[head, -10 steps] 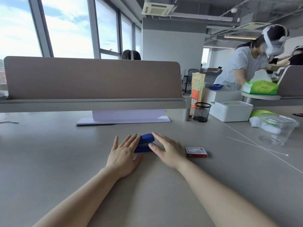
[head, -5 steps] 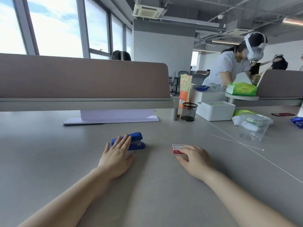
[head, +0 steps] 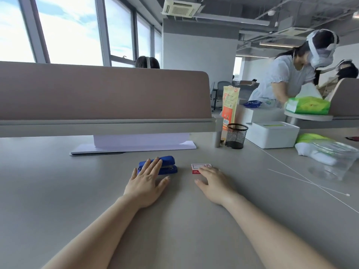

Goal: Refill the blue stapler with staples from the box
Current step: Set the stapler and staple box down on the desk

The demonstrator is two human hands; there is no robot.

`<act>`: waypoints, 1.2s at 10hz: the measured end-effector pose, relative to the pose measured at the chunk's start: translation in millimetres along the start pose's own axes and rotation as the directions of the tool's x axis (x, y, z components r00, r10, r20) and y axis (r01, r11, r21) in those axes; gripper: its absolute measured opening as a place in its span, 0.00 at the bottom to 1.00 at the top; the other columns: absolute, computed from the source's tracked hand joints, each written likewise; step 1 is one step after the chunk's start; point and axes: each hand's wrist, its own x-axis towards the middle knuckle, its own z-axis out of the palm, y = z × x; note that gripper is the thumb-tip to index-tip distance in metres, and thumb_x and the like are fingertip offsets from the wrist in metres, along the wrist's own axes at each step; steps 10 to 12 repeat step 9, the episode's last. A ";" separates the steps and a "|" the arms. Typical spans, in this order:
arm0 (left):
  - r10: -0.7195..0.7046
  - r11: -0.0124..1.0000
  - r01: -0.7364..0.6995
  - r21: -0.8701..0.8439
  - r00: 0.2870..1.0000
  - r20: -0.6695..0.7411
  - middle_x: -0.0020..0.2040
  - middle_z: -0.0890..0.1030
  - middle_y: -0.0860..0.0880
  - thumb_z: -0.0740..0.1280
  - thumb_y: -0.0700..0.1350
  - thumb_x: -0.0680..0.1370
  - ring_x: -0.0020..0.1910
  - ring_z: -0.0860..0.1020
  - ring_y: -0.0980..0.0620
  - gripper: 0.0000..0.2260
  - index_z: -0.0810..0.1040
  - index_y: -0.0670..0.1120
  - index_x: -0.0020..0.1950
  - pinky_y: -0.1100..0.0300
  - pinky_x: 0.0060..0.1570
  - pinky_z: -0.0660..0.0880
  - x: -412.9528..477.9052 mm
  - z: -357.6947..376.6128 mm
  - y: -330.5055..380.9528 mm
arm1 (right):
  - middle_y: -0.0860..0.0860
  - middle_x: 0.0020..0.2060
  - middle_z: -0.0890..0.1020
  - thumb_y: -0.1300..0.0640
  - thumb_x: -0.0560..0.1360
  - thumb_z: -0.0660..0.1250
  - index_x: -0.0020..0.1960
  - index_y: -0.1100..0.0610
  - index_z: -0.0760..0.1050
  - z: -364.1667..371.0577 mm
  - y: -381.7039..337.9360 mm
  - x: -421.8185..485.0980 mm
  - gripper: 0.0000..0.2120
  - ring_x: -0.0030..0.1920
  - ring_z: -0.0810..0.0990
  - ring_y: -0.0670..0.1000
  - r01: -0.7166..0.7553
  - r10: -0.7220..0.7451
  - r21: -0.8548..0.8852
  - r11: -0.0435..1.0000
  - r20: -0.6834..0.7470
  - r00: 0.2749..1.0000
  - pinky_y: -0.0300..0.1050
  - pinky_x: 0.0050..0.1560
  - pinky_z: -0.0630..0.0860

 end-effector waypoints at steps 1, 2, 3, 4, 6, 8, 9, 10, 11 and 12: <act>0.001 0.999 -0.001 0.034 1.000 -0.003 0.77 0.45 0.59 0.47 0.60 0.79 0.75 0.41 0.57 0.27 0.44 0.55 0.75 0.47 0.74 0.39 18.7 0.4 -7.7 | 0.47 0.74 0.62 0.46 0.77 0.56 0.71 0.52 0.62 8.7 2.0 30.5 0.24 0.75 0.57 0.48 -0.002 0.002 0.030 1.000 0.009 1.000 0.46 0.74 0.50; -0.006 0.999 0.007 0.041 1.000 -0.010 0.77 0.46 0.59 0.48 0.58 0.79 0.75 0.42 0.57 0.26 0.45 0.54 0.75 0.46 0.74 0.38 46.7 1.4 -19.0 | 0.46 0.75 0.61 0.46 0.78 0.55 0.71 0.51 0.62 16.2 2.6 70.5 0.23 0.75 0.56 0.47 0.003 -0.005 0.041 0.999 0.035 0.999 0.48 0.75 0.47; -0.020 0.999 0.021 0.033 1.000 -0.006 0.77 0.45 0.59 0.48 0.58 0.79 0.75 0.40 0.58 0.26 0.44 0.54 0.75 0.47 0.74 0.38 65.8 6.7 -25.5 | 0.46 0.75 0.60 0.47 0.78 0.55 0.72 0.51 0.61 20.1 1.6 93.6 0.23 0.75 0.55 0.47 0.027 -0.029 0.047 0.999 0.042 0.999 0.48 0.75 0.46; -0.021 0.999 0.021 0.042 1.000 -0.002 0.77 0.44 0.59 0.47 0.58 0.79 0.75 0.40 0.58 0.26 0.43 0.54 0.75 0.48 0.74 0.37 84.4 9.7 -31.5 | 0.47 0.75 0.61 0.47 0.78 0.54 0.72 0.51 0.61 24.9 2.0 116.0 0.23 0.75 0.54 0.47 0.042 -0.044 0.046 0.998 0.048 0.998 0.47 0.75 0.46; -0.013 0.998 0.012 0.062 1.000 0.013 0.77 0.43 0.58 0.47 0.57 0.79 0.75 0.39 0.58 0.27 0.42 0.54 0.75 0.49 0.73 0.34 97.6 11.7 -36.7 | 0.48 0.74 0.63 0.47 0.78 0.55 0.71 0.52 0.63 34.3 3.7 130.3 0.23 0.75 0.57 0.48 0.072 -0.073 0.056 0.996 0.016 0.997 0.48 0.75 0.46; -0.005 0.998 0.004 0.060 1.000 0.010 0.77 0.42 0.57 0.47 0.57 0.79 0.75 0.38 0.57 0.27 0.40 0.53 0.75 0.49 0.72 0.34 97.9 12.7 -37.7 | 0.49 0.73 0.65 0.48 0.77 0.57 0.71 0.53 0.63 34.9 3.2 128.1 0.23 0.74 0.60 0.50 0.065 -0.064 0.089 0.994 -0.009 0.998 0.46 0.73 0.53; 0.048 0.994 -0.041 0.098 0.996 -0.071 0.77 0.42 0.56 0.48 0.57 0.79 0.75 0.39 0.56 0.27 0.42 0.52 0.75 0.49 0.73 0.34 95.8 10.1 -35.5 | 0.48 0.69 0.71 0.54 0.75 0.61 0.66 0.51 0.70 23.9 -2.1 123.5 0.19 0.68 0.68 0.52 0.062 -0.017 0.208 0.976 -0.212 0.977 0.46 0.64 0.66; 0.048 0.994 -0.041 0.098 0.996 -0.071 0.77 0.42 0.56 0.48 0.57 0.79 0.75 0.39 0.56 0.27 0.42 0.52 0.75 0.49 0.73 0.34 95.8 10.1 -35.5 | 0.48 0.69 0.71 0.54 0.75 0.61 0.66 0.51 0.70 23.9 -2.1 123.5 0.19 0.68 0.68 0.52 0.062 -0.017 0.208 0.976 -0.212 0.977 0.46 0.64 0.66; 0.048 0.994 -0.041 0.098 0.996 -0.071 0.77 0.42 0.56 0.48 0.57 0.79 0.75 0.39 0.56 0.27 0.42 0.52 0.75 0.49 0.73 0.34 95.8 10.1 -35.5 | 0.48 0.69 0.71 0.54 0.75 0.61 0.66 0.51 0.70 23.9 -2.1 123.5 0.19 0.68 0.68 0.52 0.062 -0.017 0.208 0.976 -0.212 0.977 0.46 0.64 0.66; 0.048 0.994 -0.041 0.098 0.996 -0.071 0.77 0.42 0.56 0.48 0.57 0.79 0.75 0.39 0.56 0.27 0.42 0.52 0.75 0.49 0.73 0.34 95.8 10.1 -35.5 | 0.48 0.69 0.71 0.54 0.75 0.61 0.66 0.51 0.70 23.9 -2.1 123.5 0.19 0.68 0.68 0.52 0.062 -0.017 0.208 0.976 -0.212 0.977 0.46 0.64 0.66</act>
